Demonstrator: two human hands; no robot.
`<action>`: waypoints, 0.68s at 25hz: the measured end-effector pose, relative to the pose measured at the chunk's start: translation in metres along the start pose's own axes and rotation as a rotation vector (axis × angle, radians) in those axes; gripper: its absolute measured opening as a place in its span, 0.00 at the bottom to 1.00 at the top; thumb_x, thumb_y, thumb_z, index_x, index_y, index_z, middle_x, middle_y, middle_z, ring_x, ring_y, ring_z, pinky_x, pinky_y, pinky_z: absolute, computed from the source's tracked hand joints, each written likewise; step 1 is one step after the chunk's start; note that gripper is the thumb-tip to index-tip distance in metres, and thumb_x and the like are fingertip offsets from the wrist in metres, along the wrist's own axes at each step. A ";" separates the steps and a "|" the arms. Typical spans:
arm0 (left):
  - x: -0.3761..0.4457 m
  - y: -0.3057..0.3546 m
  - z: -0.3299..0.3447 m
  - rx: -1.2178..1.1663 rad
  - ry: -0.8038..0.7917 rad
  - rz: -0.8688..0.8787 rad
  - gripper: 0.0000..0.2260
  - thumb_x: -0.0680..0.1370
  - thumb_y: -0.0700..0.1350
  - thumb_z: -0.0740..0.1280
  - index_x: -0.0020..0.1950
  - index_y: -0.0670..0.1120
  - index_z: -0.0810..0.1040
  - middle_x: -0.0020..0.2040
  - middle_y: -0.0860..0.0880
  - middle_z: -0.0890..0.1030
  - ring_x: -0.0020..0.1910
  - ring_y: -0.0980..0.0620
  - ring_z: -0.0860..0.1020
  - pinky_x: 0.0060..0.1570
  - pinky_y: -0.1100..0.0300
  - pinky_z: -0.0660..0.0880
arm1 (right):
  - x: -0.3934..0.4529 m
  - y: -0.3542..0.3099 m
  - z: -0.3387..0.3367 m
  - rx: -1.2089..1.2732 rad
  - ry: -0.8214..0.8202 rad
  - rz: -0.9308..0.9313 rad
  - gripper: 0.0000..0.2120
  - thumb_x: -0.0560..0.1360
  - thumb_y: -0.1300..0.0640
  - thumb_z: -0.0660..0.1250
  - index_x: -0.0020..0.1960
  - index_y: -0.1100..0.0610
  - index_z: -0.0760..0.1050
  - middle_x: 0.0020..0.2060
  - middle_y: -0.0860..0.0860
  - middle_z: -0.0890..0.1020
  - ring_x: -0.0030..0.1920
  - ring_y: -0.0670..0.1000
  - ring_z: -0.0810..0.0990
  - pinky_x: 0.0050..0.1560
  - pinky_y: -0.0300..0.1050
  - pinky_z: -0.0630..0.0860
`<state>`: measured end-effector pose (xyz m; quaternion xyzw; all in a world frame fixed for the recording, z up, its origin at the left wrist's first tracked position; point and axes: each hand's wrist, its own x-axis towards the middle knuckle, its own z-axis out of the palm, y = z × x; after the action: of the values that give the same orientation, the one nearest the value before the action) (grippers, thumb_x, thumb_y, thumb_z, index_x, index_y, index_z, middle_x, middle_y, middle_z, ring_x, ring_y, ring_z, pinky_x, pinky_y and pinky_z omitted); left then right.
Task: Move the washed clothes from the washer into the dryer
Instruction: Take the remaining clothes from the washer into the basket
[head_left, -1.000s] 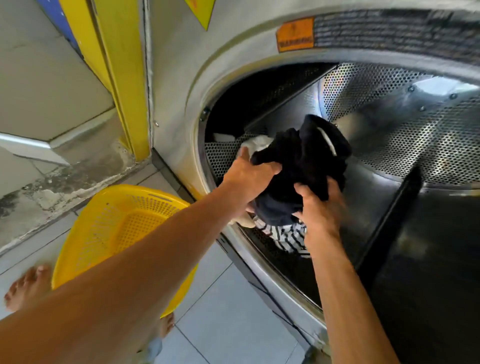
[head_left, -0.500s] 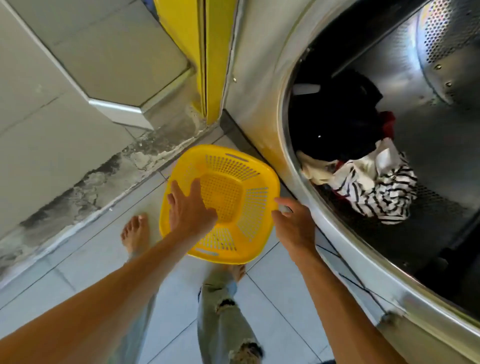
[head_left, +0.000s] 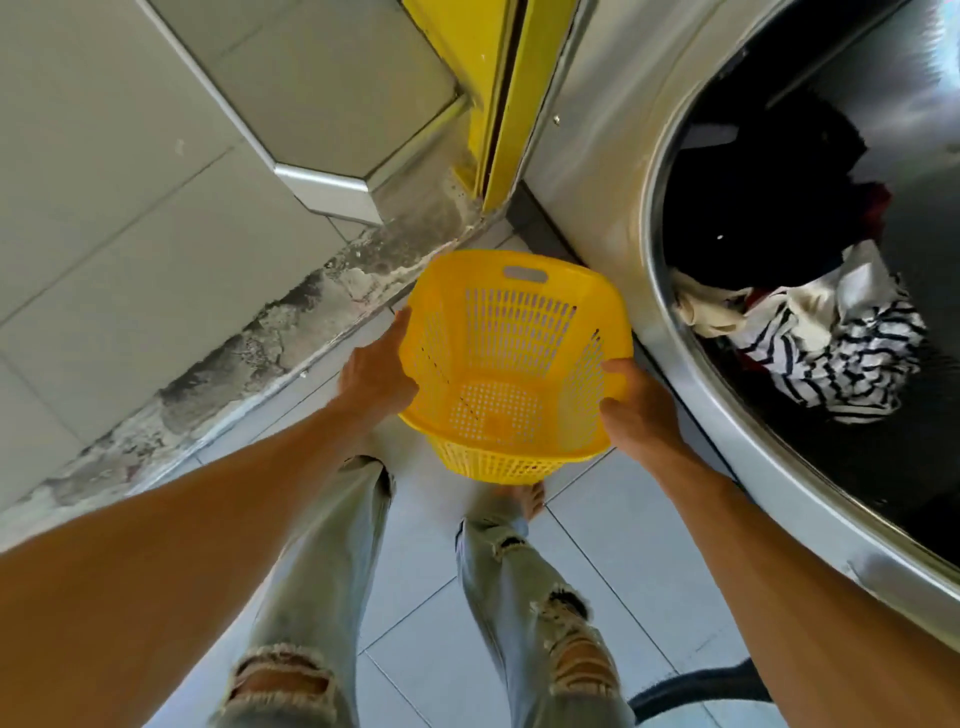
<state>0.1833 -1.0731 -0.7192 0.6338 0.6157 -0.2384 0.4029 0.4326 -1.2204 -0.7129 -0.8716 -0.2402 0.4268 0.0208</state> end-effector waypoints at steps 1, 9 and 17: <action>-0.013 0.000 -0.014 -0.025 -0.027 -0.017 0.43 0.71 0.35 0.64 0.77 0.65 0.49 0.55 0.41 0.79 0.35 0.45 0.78 0.31 0.53 0.78 | -0.013 -0.011 -0.015 0.004 -0.006 0.007 0.23 0.75 0.64 0.62 0.67 0.48 0.74 0.58 0.58 0.80 0.47 0.58 0.77 0.40 0.40 0.70; -0.185 -0.024 -0.146 -0.484 -0.141 -0.060 0.39 0.76 0.30 0.61 0.78 0.61 0.53 0.77 0.40 0.60 0.37 0.49 0.78 0.29 0.56 0.81 | -0.153 -0.114 -0.121 -0.115 -0.216 -0.103 0.28 0.76 0.62 0.61 0.73 0.45 0.68 0.64 0.57 0.77 0.46 0.58 0.80 0.33 0.43 0.76; -0.278 -0.096 -0.208 -0.625 0.180 -0.050 0.38 0.76 0.34 0.65 0.77 0.63 0.54 0.61 0.34 0.74 0.32 0.44 0.79 0.29 0.53 0.81 | -0.232 -0.231 -0.143 -0.466 -0.103 -0.512 0.33 0.79 0.62 0.57 0.81 0.51 0.51 0.73 0.62 0.69 0.64 0.62 0.76 0.54 0.50 0.76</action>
<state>0.0141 -1.0777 -0.4010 0.4826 0.7076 0.0095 0.5161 0.3273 -1.0935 -0.3964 -0.7417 -0.5427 0.3848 -0.0846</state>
